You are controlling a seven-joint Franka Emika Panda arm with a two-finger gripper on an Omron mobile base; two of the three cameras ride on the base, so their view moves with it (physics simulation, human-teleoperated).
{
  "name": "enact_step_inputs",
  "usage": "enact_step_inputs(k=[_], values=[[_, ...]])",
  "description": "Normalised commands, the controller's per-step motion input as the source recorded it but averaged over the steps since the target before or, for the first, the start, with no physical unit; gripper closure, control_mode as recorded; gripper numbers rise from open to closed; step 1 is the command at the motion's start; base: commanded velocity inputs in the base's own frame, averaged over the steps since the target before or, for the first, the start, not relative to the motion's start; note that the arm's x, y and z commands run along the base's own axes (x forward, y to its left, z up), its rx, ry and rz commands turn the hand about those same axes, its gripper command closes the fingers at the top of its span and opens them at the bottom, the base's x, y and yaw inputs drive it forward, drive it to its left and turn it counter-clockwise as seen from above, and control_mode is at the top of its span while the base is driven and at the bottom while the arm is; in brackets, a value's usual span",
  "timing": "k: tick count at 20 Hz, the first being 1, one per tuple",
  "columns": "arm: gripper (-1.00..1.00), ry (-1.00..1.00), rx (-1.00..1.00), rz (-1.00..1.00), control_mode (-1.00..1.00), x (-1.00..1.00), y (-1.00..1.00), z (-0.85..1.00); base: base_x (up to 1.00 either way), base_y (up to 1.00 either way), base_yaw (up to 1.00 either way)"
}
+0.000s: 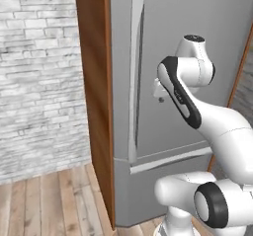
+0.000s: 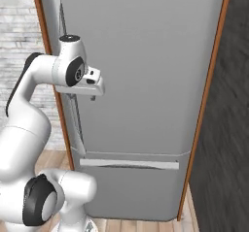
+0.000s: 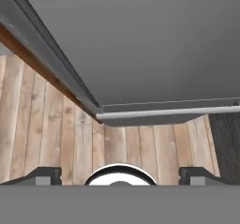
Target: Retrieve a lemon from the fridge and place it on the cutting board with the fish.
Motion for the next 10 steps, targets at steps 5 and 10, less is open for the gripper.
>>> enact_step_inputs(k=[5,10], values=[[-1.00,0.00,0.00,0.00,1.00,0.00,0.00,0.00,-0.01,0.74,-0.02],[-1.00,0.00,0.00,0.00,1.00,0.00,0.00,0.00,-0.03,0.04,-0.08]])
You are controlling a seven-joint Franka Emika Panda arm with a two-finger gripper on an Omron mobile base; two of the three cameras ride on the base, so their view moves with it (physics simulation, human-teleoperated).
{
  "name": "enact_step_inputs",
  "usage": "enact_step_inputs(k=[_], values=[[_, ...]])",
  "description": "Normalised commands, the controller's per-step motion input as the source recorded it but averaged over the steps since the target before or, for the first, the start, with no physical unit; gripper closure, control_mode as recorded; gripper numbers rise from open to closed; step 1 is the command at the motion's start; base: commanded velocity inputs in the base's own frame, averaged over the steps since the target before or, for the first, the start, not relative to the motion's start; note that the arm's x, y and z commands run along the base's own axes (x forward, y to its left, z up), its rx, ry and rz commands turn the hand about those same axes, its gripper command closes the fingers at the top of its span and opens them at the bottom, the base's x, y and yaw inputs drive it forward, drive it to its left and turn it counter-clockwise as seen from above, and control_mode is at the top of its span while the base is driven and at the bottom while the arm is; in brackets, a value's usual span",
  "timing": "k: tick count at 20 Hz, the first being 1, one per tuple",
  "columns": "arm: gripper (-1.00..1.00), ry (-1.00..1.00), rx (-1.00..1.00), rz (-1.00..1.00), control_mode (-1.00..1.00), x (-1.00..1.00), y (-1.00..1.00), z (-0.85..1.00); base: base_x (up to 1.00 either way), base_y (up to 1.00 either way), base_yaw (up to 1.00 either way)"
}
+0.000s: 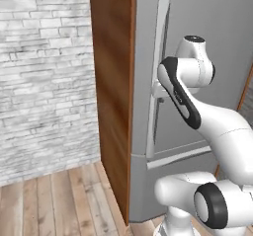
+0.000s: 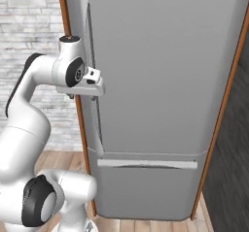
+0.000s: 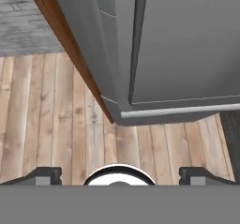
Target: Retrieve a lemon from the fridge and place it on the cutting board with the fish.
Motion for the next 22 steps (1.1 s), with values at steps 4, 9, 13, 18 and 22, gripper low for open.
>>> enact_step_inputs(k=[4,9,13,18,22], values=[[-1.00,0.00,0.00,0.00,1.00,0.00,0.00,0.00,-0.14,0.03,-0.24],[-1.00,0.00,0.00,0.00,1.00,0.00,0.00,0.00,-0.06,0.23,-0.28],[-1.00,0.00,0.00,0.00,1.00,0.00,0.00,0.00,-0.24,0.21,-0.23],[-1.00,0.00,0.00,0.00,1.00,0.00,0.00,0.00,-0.17,0.36,-0.12],[-1.00,0.00,0.00,0.00,1.00,0.00,0.00,0.00,-0.21,0.28,-0.12]])
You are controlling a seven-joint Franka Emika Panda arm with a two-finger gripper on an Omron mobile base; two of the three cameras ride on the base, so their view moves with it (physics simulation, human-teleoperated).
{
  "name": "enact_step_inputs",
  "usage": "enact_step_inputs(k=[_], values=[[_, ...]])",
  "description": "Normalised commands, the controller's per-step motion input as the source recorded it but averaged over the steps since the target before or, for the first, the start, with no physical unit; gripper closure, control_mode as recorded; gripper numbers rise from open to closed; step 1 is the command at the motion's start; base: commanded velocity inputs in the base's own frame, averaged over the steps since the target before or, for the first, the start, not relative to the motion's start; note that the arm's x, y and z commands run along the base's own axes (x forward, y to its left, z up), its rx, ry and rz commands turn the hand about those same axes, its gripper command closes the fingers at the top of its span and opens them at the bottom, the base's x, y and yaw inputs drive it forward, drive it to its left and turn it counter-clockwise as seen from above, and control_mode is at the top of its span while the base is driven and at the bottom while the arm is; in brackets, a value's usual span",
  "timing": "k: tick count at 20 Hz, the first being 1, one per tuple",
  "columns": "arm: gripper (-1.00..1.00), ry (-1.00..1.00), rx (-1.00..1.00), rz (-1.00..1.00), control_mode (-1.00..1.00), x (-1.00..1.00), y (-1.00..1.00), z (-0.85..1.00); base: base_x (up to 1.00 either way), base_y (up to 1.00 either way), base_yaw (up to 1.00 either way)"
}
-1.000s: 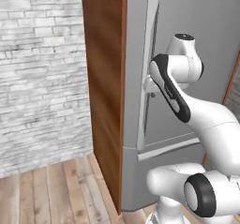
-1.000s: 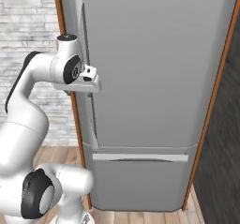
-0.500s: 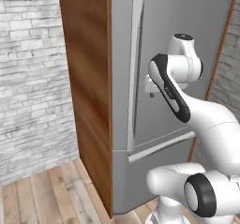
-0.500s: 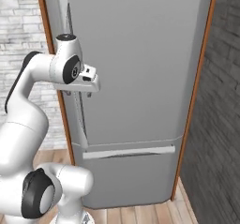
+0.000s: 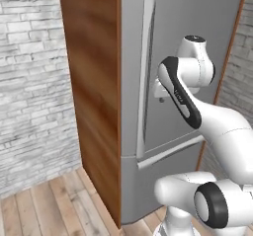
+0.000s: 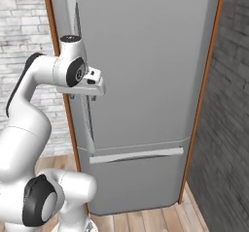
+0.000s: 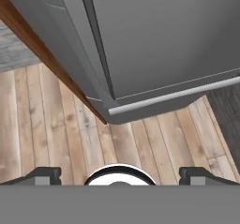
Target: Retrieve a lemon from the fridge and place it on the cutting board with the fish.
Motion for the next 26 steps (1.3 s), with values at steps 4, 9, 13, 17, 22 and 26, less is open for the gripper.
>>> enact_step_inputs(k=[4,9,13,17,22,26], values=[[-1.00,0.00,0.00,0.00,1.00,0.00,0.00,0.00,-0.27,0.11,-0.10],[-1.00,0.00,0.00,0.00,1.00,0.00,0.00,0.00,-0.26,0.23,-0.05],[-1.00,0.00,0.00,0.00,1.00,0.00,0.00,0.00,-0.37,0.24,-0.02],[-1.00,0.00,0.00,0.00,1.00,0.00,0.00,0.00,-0.14,0.22,0.00],[-1.00,-0.08,0.00,0.05,-1.00,0.19,0.04,0.00,0.00,0.00,0.00],[-1.00,-0.27,0.00,0.15,-1.00,0.48,0.02,0.00,0.00,0.00,0.00]])
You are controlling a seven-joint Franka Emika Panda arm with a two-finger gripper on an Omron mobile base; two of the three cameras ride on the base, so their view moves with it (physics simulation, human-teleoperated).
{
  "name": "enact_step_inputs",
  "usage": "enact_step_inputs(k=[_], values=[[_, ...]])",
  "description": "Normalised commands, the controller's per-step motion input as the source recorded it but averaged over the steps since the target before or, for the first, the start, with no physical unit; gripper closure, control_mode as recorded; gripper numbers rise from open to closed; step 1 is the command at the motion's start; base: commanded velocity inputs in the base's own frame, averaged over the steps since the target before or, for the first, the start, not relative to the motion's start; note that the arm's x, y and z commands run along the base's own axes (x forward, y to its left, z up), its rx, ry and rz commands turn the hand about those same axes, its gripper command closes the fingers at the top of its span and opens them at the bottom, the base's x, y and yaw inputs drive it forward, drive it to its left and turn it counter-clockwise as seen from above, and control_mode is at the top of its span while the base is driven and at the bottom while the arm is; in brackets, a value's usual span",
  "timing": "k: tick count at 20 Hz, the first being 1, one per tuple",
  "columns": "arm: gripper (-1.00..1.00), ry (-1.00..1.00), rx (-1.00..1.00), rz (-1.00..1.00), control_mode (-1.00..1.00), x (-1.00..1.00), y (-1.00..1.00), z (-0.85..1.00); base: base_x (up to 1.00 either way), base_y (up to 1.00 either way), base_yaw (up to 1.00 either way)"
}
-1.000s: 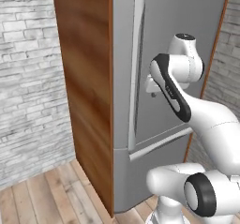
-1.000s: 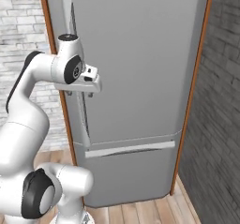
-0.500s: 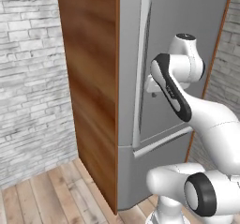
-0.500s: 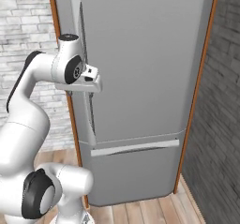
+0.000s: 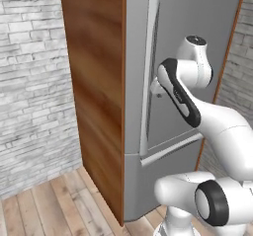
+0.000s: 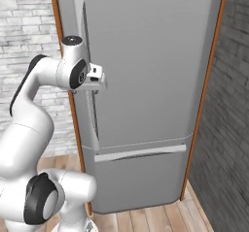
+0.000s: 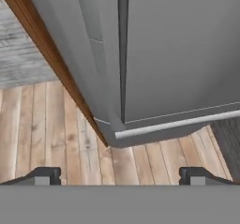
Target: Retrieve a lemon from the fridge and place it on the cutting board with the fish.
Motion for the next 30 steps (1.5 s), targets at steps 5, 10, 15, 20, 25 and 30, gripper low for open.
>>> enact_step_inputs(k=[5,10,15,20,25,30], values=[[-1.00,-0.11,0.01,0.08,-1.00,0.36,0.27,0.00,0.00,0.00,0.00],[-1.00,0.00,0.00,0.00,-1.00,0.45,0.15,0.00,0.00,0.00,0.00],[-1.00,0.00,0.00,0.01,-1.00,0.21,-0.03,-0.01,0.00,0.00,0.00],[-1.00,-0.02,0.00,0.02,-1.00,0.44,0.00,-0.03,0.00,0.00,0.00],[-1.00,-0.01,0.00,0.04,-1.00,0.15,0.00,0.00,0.00,0.00,0.00],[-1.00,-0.01,0.00,0.04,-1.00,0.27,0.07,0.00,0.00,0.00,0.00]])
